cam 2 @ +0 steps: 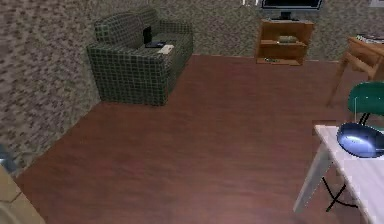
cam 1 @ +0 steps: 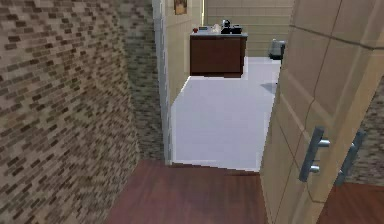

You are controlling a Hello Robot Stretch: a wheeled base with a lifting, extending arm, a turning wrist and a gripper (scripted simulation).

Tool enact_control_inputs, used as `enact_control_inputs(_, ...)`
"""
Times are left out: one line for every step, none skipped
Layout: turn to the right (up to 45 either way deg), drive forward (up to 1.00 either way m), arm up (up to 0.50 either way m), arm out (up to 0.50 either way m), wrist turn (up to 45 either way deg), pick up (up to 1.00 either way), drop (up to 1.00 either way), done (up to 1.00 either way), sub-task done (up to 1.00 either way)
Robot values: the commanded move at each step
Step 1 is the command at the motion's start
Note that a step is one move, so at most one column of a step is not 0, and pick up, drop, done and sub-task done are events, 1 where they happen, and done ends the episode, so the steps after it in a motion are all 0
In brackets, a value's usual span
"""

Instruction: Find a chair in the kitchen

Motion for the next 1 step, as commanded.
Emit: enact_control_inputs(0.0,0.45,0.0,0.0,0.0,0.0,0.0,0.0,0.0)
